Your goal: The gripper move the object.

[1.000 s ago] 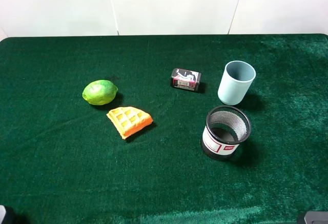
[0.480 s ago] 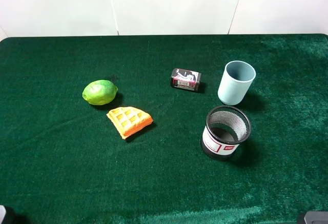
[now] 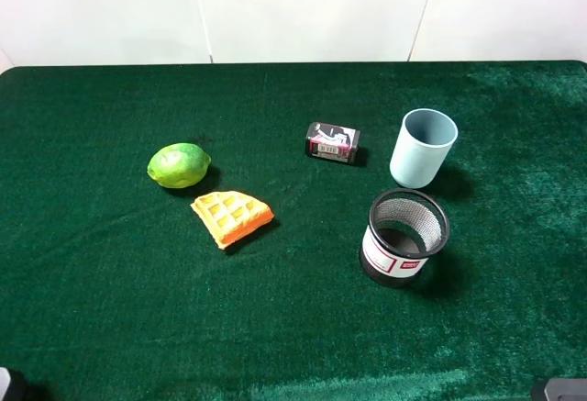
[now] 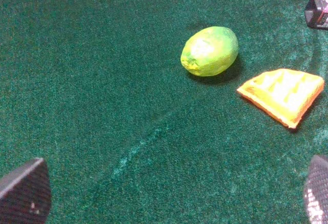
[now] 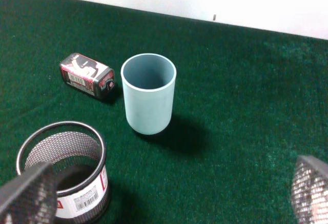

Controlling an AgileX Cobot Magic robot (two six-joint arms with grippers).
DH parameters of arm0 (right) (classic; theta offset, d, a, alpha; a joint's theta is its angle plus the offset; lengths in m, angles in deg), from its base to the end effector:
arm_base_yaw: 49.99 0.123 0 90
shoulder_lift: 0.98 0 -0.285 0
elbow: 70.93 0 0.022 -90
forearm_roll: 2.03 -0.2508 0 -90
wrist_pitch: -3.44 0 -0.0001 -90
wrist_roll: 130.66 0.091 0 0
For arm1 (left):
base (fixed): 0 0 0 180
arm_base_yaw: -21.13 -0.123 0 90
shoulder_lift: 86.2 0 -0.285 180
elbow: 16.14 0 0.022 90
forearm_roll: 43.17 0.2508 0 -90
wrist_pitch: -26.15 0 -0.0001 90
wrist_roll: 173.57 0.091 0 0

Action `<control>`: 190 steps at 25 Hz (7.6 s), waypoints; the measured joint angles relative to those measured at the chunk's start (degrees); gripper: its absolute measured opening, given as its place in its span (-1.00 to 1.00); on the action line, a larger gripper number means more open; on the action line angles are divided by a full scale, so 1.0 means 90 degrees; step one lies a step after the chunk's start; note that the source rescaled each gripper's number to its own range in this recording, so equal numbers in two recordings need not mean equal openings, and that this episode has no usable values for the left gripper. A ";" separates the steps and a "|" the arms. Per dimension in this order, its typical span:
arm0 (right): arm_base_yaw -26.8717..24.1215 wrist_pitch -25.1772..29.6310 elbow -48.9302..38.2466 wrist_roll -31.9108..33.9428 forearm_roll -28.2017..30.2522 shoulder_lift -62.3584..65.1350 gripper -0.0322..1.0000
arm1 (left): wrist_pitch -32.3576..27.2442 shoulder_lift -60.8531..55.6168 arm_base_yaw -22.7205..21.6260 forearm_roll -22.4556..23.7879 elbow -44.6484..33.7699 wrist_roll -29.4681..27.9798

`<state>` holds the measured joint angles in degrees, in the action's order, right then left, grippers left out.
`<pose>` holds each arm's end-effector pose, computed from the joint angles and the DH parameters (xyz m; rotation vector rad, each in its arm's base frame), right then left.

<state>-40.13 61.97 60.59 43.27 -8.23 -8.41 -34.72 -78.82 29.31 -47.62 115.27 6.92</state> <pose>-0.0061 0.0075 0.2813 -0.2796 1.9772 0.1710 -0.0069 -0.0052 0.2772 0.1583 2.0352 -0.1770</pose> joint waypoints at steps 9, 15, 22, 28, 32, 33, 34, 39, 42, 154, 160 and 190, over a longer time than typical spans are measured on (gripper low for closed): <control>0.0000 -0.0055 0.0243 -0.0314 -0.0160 -0.0643 1.00 | 0.0000 0.0000 0.0000 0.0000 0.0000 0.0000; 0.0000 -0.0149 0.0769 -0.0896 -0.0211 -0.1885 1.00 | 0.0000 0.0000 0.0000 0.0000 0.0000 0.0000; 0.0000 -0.0212 0.1399 -0.1914 -0.0226 -0.3429 1.00 | 0.0000 0.0000 0.0000 0.0000 0.0000 0.0000; 0.0190 -0.0240 0.2119 -0.2503 -0.0217 -0.4884 1.00 | 0.0000 0.0000 0.0000 0.0000 0.0000 0.0000; 0.0866 -0.0246 0.2722 -0.2579 0.0089 -0.5888 1.00 | 0.0000 0.0000 0.0000 0.0000 0.0000 0.0000; 0.1058 -0.0253 0.2857 -0.2584 0.0172 -0.6158 1.00 | 0.0000 0.0000 0.0000 0.0000 0.0000 0.0000; 0.1210 -0.0259 0.3018 -0.2603 0.0244 -0.6426 1.00 | 0.0000 0.0000 0.0000 0.0000 0.0000 0.0000; 0.1901 -0.0277 0.3732 -0.2639 0.0413 -0.7693 1.00 | 0.0000 0.0000 0.0000 0.0000 0.0000 0.0000; 0.2204 -0.0318 0.4101 -0.2668 0.0498 -0.8372 1.00 | 0.0000 0.0000 0.0000 0.0000 0.0000 0.0000; 0.2353 -0.0970 0.7041 -0.3240 0.0170 -1.3956 -0.93 | 0.0000 0.0000 0.0000 0.0000 0.0000 0.0000; 0.2806 -0.0710 0.7049 -0.2955 0.0224 -1.3663 -0.93 | 0.0000 0.0000 0.0000 0.0000 0.0000 0.0000; 0.6043 0.0305 0.9821 -0.2577 0.0280 -1.5010 -0.93 | 0.0000 0.0000 0.0000 0.0000 0.0000 0.0000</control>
<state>14.26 64.72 148.98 20.07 -5.71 -143.50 -34.72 -78.82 29.31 -47.62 115.27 6.92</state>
